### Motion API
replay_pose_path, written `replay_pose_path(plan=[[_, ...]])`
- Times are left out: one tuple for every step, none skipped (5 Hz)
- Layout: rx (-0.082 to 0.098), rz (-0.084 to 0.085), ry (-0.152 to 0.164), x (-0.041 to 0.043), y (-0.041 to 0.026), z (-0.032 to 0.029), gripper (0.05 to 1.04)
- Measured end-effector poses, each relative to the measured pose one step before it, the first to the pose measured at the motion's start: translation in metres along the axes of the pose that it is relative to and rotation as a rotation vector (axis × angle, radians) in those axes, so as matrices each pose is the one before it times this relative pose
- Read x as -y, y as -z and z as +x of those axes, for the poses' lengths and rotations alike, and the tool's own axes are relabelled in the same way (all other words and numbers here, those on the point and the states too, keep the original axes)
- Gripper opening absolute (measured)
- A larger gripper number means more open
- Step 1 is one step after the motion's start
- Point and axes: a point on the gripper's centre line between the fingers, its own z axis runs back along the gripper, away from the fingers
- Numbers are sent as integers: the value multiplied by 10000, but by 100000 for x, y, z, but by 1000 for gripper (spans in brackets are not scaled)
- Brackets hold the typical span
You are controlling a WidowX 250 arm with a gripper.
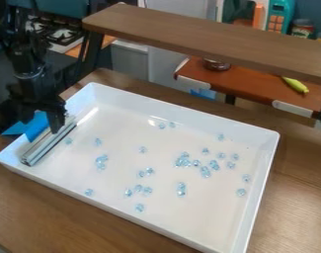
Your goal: Sweep into pile
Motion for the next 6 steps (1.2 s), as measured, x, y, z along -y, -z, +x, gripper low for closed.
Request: replay_pose_path(plan=[[-12, -12, -162, 132, 274, -260, 1000], [48, 144, 70, 566, 793, -186, 1000], [-147, 114, -95, 234, 1031, -146, 999], [-105, 87, -69, 46, 698, 248, 974], [-34, 2, -65, -100, -4, 65, 696], [-97, -108, 65, -172, -64, -141, 391]])
